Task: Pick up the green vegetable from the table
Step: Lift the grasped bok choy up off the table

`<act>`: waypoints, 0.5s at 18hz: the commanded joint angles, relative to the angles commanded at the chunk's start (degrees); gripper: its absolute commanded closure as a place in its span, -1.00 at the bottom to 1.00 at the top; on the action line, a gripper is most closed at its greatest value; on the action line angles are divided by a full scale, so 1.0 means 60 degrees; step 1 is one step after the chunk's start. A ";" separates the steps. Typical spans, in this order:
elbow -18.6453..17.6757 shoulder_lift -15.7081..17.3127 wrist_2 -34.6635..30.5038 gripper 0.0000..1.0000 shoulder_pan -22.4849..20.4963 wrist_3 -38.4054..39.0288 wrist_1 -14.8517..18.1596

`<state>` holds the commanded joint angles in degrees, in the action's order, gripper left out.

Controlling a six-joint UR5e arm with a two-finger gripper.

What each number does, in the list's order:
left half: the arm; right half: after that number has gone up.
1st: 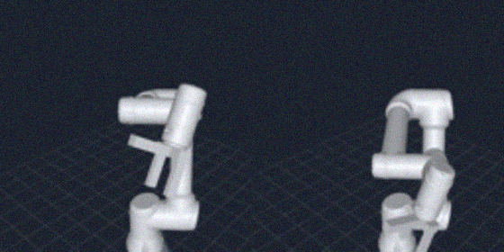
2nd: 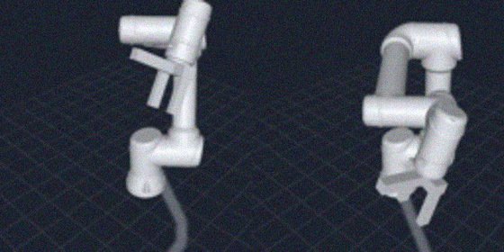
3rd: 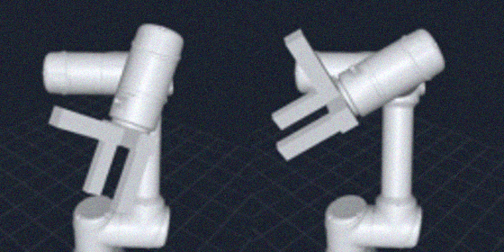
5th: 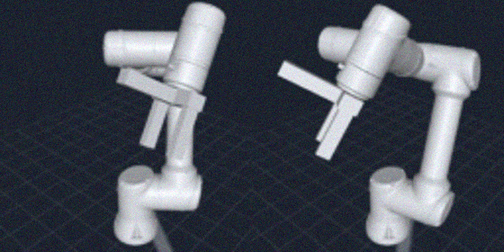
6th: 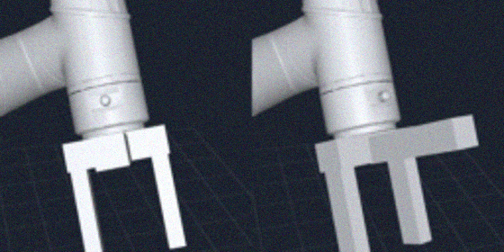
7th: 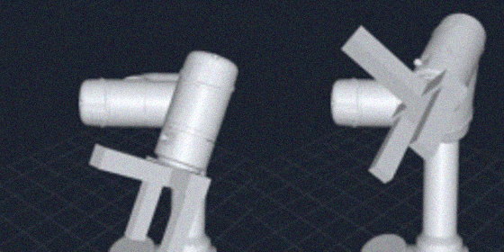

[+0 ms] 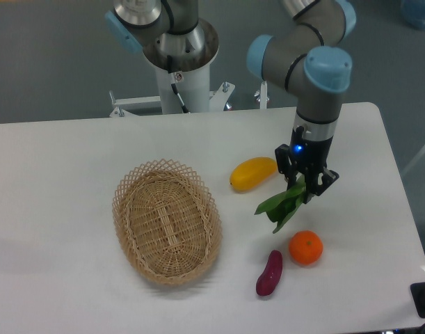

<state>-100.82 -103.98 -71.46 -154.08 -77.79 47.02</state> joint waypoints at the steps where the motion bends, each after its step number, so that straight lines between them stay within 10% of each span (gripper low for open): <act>1: 0.0132 0.0000 0.0029 0.06 0.0074 0.0205 0.0000; 9: 0.0543 0.0205 0.0938 0.06 0.0206 0.1393 -0.0014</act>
<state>-97.56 -102.75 -65.83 -152.84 -69.43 46.93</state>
